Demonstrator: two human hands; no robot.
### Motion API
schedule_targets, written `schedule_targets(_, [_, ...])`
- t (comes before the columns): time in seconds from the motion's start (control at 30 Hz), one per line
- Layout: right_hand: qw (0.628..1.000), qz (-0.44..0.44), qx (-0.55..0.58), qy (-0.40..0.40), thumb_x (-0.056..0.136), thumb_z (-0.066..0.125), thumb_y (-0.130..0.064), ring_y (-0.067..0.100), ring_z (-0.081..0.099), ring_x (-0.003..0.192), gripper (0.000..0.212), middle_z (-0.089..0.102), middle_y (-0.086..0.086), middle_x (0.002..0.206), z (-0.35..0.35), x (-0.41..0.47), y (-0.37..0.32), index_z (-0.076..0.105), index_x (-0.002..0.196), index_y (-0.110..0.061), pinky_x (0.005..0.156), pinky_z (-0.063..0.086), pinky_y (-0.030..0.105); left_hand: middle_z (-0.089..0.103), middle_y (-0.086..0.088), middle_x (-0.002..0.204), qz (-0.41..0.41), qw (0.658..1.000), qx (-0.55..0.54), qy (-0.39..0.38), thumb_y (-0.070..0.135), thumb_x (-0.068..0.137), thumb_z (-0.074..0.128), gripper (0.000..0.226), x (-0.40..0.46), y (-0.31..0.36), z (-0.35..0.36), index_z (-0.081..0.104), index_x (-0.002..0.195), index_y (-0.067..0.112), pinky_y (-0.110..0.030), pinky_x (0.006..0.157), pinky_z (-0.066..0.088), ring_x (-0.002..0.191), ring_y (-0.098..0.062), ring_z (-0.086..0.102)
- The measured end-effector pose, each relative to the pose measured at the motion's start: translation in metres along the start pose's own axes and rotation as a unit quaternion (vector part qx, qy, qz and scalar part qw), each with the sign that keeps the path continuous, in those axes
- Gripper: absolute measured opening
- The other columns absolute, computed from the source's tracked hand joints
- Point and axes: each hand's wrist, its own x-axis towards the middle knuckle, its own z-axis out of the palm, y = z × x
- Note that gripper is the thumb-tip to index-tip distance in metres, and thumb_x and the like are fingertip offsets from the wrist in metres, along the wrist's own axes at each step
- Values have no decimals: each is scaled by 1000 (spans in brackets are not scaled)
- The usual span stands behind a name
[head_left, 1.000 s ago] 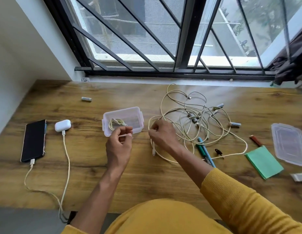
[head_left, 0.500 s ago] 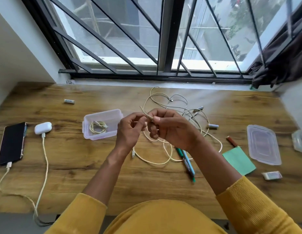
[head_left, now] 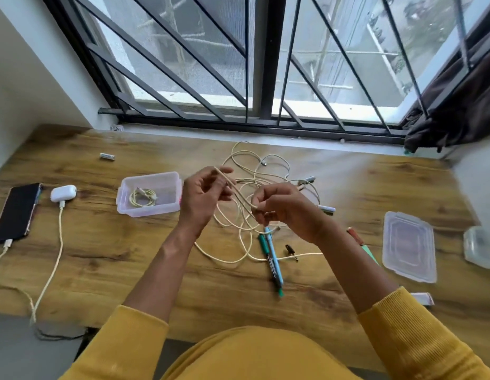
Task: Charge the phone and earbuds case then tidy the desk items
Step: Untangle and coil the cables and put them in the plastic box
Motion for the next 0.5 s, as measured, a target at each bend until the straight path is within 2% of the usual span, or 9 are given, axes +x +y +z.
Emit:
schedule_targets(0.07, [996, 9, -65, 52, 85, 62, -9, 19, 61, 68, 11, 66, 13, 76, -9, -4, 9, 68, 94, -5, 65, 44, 33, 79, -13, 97, 26, 999, -9, 24, 4, 106, 61, 19, 2, 15, -5, 75, 116, 11, -31, 74, 65, 80, -21, 74])
schedule_targets(0.17, [991, 9, -105, 85, 91, 63, 4, 18, 65, 75, 24, 73, 14, 85, -14, -6, 11, 64, 113, -5, 67, 48, 31, 79, -14, 99, 82, 997, -4, 1, 4, 103, 66, 17, -2, 38, -7, 77, 114, 12, -34, 78, 65, 84, -21, 76])
schedule_targets(0.27, [993, -4, -122, 5, 91, 61, 6, 25, 66, 89, 32, 72, 15, 93, -9, -4, -1, 64, 122, -2, 79, 53, 34, 79, -6, 98, 130, 990, 57, -21, 5, 101, 70, 18, -3, 47, -2, 79, 115, 13, -26, 73, 61, 84, -14, 75])
schedule_targets(0.37, [990, -29, -92, -99, 90, 55, 5, 32, 63, 96, 36, 67, 24, 100, 4, -5, -18, 64, 124, 6, 91, 51, 42, 75, 7, 96, 202, 960, 192, -19, 13, 101, 71, 23, 2, 40, -4, 80, 119, 25, -29, 72, 56, 86, -12, 71])
schedule_targets(0.43, [992, -41, -66, -101, 99, 54, -7, 36, 64, 97, 33, 69, 22, 101, 15, -8, -23, 66, 127, 4, 94, 49, 47, 67, 7, 89, 233, 939, 253, -11, 17, 102, 71, 27, 4, 32, -7, 79, 124, 30, -34, 72, 53, 84, -15, 65])
schedule_targets(0.5, [994, -49, -50, -85, 108, 52, -16, 39, 65, 97, 32, 70, 21, 102, 26, -11, -22, 66, 128, 5, 94, 50, 46, 61, 8, 88, 234, 936, 263, -7, 19, 102, 71, 29, 3, 25, -11, 78, 127, 33, -37, 73, 53, 85, -17, 63])
